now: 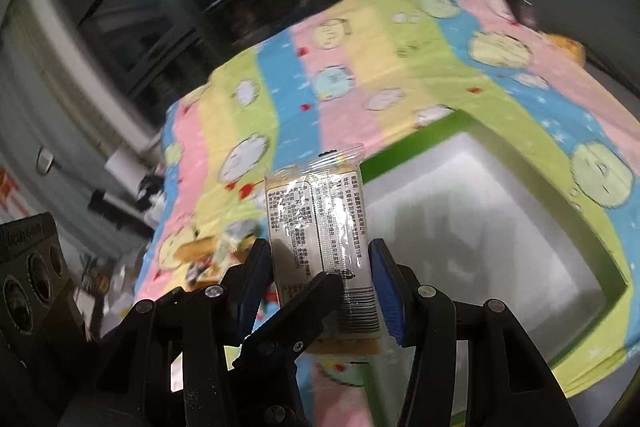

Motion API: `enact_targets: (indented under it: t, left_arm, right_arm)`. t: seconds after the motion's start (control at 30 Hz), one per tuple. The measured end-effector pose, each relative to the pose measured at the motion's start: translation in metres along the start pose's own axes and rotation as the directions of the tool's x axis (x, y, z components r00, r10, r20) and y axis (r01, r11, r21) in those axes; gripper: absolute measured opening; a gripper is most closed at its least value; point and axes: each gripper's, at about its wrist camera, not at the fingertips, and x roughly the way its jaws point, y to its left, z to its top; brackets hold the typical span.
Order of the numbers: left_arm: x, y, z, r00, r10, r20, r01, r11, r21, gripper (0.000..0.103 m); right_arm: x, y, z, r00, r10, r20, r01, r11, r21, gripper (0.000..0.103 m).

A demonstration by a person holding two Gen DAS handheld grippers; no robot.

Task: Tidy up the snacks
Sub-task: 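Carry the biscuit pack into the green box and open the right tool, then withdraw the right tool from the box back toward the snack pile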

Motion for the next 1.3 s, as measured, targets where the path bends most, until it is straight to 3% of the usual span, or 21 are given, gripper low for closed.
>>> enact_targets:
  t: [0.2,0.4,0.67,0.93,1.1,1.3]
  left_arm:
    - [0.041,-0.014,0.003,0.992,-0.087,-0.092,0.086,0.996,-0.023,0.038]
    - [0.067,-0.017,-0.006,0.978,-0.109,-0.178,0.100,0.993,-0.062,0.035]
    - [0.086,-0.009,-0.014,0.952,-0.161,-0.259,0.129,0.982,-0.139,0.031]
    - [0.088,-0.007,-0.019,0.955,-0.085,-0.284,0.045,0.989,-0.144,0.025]
    - [0.089,0.000,-0.023,0.953,-0.048,-0.299,0.004,0.989,-0.147,0.013]
    - [0.085,0.011,-0.027,0.952,-0.037,-0.304,-0.014,0.986,-0.165,0.006]
  right_arm:
    - [0.008,-0.041,0.003,0.997,-0.071,-0.012,0.072,0.993,0.097,0.054]
    - [0.027,-0.068,-0.001,0.992,-0.104,-0.075,0.115,0.982,0.152,0.054]
    - [0.041,-0.075,-0.006,0.981,-0.154,-0.117,0.171,0.972,0.159,0.054]
    - [0.056,-0.078,-0.011,0.979,-0.126,-0.161,0.153,0.974,0.169,0.054]
    - [0.068,-0.077,-0.015,0.978,-0.082,-0.192,0.117,0.977,0.178,0.054]
    - [0.073,-0.071,-0.019,0.969,-0.120,-0.216,0.157,0.974,0.165,0.054]
